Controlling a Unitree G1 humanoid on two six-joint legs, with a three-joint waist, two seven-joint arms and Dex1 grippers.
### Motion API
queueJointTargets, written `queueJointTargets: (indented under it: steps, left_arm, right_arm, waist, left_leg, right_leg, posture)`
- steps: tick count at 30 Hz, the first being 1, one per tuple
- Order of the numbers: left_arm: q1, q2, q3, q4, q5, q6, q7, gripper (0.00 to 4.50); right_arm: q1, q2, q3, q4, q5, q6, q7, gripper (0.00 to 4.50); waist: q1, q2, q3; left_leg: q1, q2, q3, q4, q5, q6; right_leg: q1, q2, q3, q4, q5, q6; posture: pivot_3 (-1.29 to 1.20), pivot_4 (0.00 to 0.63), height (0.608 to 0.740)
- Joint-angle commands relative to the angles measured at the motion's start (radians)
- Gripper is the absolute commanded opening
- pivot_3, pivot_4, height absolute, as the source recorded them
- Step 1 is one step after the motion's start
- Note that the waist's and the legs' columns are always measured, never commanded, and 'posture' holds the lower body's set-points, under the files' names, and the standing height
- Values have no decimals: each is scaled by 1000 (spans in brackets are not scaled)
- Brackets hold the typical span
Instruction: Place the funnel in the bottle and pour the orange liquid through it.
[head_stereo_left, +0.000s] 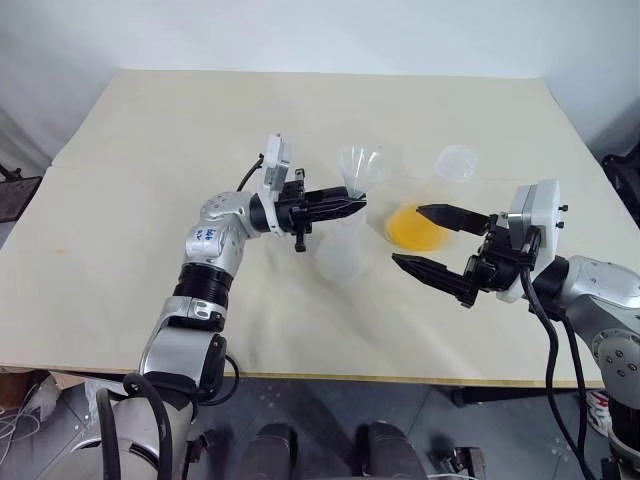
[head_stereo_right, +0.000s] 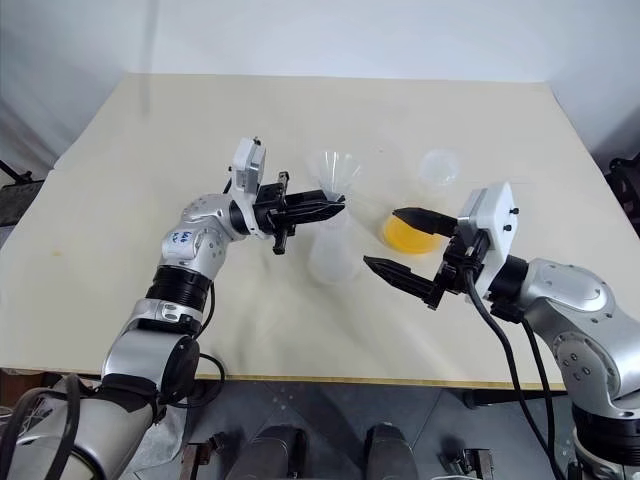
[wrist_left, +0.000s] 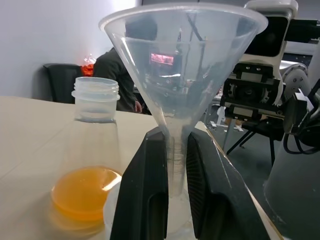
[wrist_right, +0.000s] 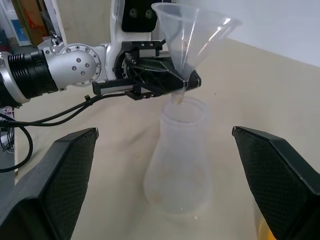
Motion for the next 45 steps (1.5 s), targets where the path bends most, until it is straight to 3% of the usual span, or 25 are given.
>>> queueJointTargets:
  steps: [1, 17, 31, 40, 45]
  left_arm:
    - [-27, -1, 1, 7, 7, -16, -11, 195]
    - [-60, 4, 2, 84, 43, -56, -7, 195]
    - [-69, 25, 7, 56, 27, -21, -41, 4472]
    - [-59, 33, 21, 20, 16, -1, -41, 4472]
    - [-45, 97, 22, -12, 18, 17, -83, 4472]
  right_arm:
    - [6, -7, -12, -42, 6, -15, -3, 4500]
    - [11, -13, -15, -38, -4, -21, 5, 4500]
    - [-5, -15, -13, -16, -26, -28, 24, 4500]
    - [-11, -13, -9, -8, -37, -32, 33, 4500]
    - [-9, -22, -16, -4, -43, -33, 38, 4500]
  waist:
    - [0, 0, 0]
    - [0, 0, 0]
    - [0, 0, 0]
    - [0, 0, 0]
    - [-2, 0, 0]
  left_leg:
    - [0, 0, 0, 0, 0, 0]
    - [0, 0, 0, 0, 0, 0]
    - [0, 0, 0, 0, 0, 0]
    - [0, 0, 0, 0, 0, 0]
    - [0, 0, 0, 0, 0, 0]
  right_leg:
    - [0, 0, 0, 0, 0, 0]
    - [0, 0, 0, 0, 0, 0]
    - [0, 0, 0, 0, 0, 0]
    - [0, 0, 0, 0, 0, 0]
    - [0, 0, 0, 0, 0, 0]
  posture:
    - [0, 150, 740]
    - [0, 150, 740]
    - [0, 150, 740]
    - [0, 150, 740]
    - [0, 150, 740]
